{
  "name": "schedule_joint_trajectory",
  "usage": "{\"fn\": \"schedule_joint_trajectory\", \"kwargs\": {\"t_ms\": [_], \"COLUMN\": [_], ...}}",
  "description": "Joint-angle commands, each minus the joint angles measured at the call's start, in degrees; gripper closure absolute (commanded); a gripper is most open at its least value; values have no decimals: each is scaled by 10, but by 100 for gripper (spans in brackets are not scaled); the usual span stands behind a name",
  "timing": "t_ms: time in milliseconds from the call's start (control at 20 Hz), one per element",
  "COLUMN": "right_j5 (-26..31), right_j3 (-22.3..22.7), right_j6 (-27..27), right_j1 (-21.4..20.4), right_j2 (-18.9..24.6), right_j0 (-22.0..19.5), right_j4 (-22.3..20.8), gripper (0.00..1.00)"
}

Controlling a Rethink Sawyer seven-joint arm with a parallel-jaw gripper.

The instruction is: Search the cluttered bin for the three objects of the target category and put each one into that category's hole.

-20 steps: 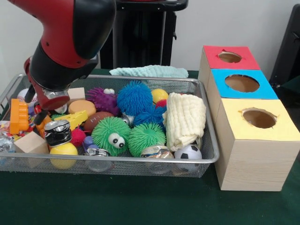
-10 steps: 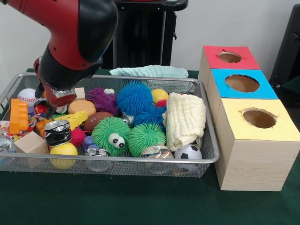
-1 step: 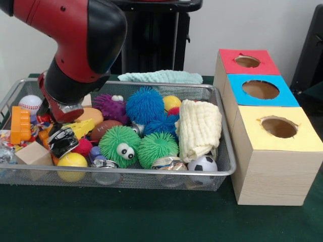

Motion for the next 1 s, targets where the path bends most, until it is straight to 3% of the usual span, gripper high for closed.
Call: {"fn": "schedule_joint_trajectory", "kwargs": {"t_ms": [50, 450, 650, 1000], "right_j5": [-72, -107, -96, -103], "right_j3": [43, 37, 24, 17], "right_j6": [20, 25, -1, 8], "right_j1": [43, 60, 66, 63], "right_j2": [60, 54, 44, 38], "right_j0": [-14, -11, -5, -1], "right_j4": [-5, -13, -32, -41], "gripper": [0, 0, 0, 0]}}
